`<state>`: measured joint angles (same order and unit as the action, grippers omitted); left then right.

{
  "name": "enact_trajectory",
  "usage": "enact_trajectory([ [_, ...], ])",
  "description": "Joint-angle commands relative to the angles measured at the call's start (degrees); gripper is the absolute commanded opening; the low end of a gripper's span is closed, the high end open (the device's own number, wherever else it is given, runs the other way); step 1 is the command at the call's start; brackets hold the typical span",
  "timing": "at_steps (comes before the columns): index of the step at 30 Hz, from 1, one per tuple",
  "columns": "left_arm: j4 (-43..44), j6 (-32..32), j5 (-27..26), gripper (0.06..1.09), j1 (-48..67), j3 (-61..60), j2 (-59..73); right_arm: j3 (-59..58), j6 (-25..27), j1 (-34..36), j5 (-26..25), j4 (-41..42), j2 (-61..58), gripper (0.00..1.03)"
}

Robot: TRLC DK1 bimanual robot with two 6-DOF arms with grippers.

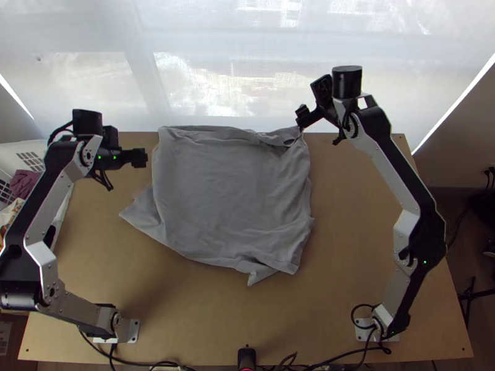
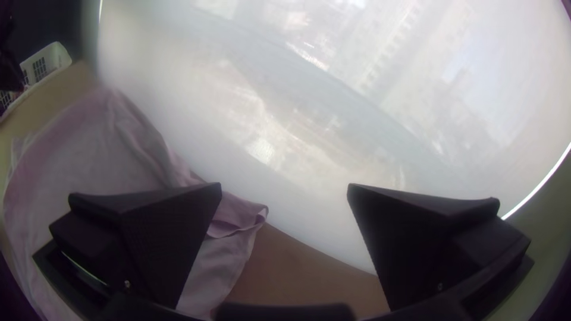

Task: Fold the t-shirt

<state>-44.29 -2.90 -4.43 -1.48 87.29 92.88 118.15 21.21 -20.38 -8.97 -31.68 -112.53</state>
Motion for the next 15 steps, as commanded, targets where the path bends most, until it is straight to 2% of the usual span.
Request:
enact_trajectory([
  [1, -1.23, 1.58, 4.07, 1.03, -0.72, -20.05, -13.69, -7.14, -0.21, -1.85, 0.45, -1.01, 11.02, 0.98],
  [4, 0.96, 1.67, 5.74, 1.0, -0.81, -26.03, -15.89, -12.06, -0.29, -3.0, 0.53, -1.45, 16.29, 0.98],
  [9, 9.84, 2.98, 10.14, 1.0, -0.63, -33.76, -17.3, -20.59, 0.23, -5.72, 0.62, -2.42, 24.46, 0.98],
  [15, 15.38, 3.42, 13.39, 1.0, -0.55, -37.01, -13.69, -23.31, 0.23, -5.81, 0.62, -5.41, 29.65, 0.98],
])
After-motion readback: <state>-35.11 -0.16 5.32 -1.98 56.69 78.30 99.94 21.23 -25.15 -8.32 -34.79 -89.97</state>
